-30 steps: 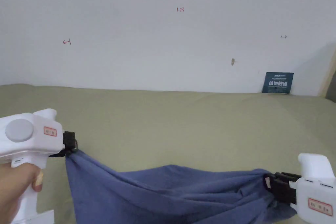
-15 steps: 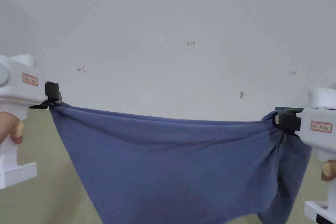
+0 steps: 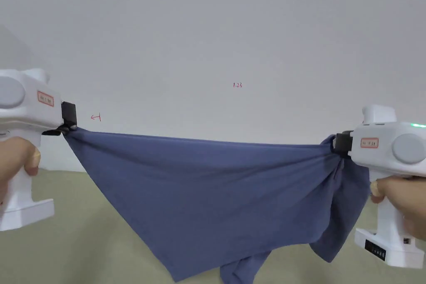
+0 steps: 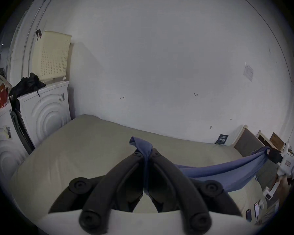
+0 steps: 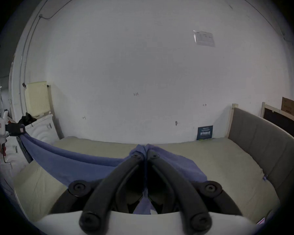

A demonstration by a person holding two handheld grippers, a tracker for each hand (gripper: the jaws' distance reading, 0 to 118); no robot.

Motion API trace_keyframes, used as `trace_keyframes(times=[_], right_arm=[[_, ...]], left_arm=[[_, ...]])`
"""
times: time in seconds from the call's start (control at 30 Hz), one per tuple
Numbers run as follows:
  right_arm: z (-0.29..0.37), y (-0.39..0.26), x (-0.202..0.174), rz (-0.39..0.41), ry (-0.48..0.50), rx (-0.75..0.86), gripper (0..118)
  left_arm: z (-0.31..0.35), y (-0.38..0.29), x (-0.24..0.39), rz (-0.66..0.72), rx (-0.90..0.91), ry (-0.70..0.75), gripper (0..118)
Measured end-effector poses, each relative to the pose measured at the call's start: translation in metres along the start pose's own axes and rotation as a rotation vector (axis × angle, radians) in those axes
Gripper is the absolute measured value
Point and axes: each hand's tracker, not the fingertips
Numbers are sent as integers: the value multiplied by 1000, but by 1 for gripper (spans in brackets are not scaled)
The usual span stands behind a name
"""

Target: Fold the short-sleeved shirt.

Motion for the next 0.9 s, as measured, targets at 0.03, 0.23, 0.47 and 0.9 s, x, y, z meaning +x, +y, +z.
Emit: trace_keyframes(times=[0.03,0.23,0.47,0.9], right_arm=[[-6,-6,2,-2,1,-8,3],[-8,-65,16,-30,-6,-93,3],[21,-139,36,-10,-14,-247,3],[141,-266,47,-71,-29,-417,3]], left_arm=[[-3,-7,-2,17,-12,-5,5],[-11,-68,-18,33,-128,-11,5],[12,-157,-43,116,-282,-28,5],[92,-312,-100,251,-459,-3,5]])
